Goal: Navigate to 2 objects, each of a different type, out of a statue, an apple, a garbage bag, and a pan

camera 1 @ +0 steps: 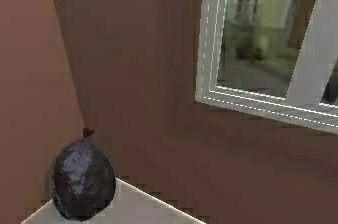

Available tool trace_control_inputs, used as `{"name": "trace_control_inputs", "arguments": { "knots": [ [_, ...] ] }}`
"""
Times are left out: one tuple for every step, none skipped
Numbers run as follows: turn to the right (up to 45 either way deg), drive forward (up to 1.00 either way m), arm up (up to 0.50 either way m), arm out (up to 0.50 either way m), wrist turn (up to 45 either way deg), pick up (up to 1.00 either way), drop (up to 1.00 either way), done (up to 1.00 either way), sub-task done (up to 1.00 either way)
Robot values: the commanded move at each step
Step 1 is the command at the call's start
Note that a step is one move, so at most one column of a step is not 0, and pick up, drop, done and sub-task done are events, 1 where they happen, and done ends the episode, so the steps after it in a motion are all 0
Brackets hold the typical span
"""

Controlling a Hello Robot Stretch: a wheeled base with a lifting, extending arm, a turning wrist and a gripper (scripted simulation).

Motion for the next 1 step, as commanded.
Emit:
{"name": "trace_control_inputs", "arguments": {
  "knots": [
    [-33.0, 0.0, 0.0, 0.0, 0.0, 0.0, 0.0, 0.0, 0.0]
  ]
}}
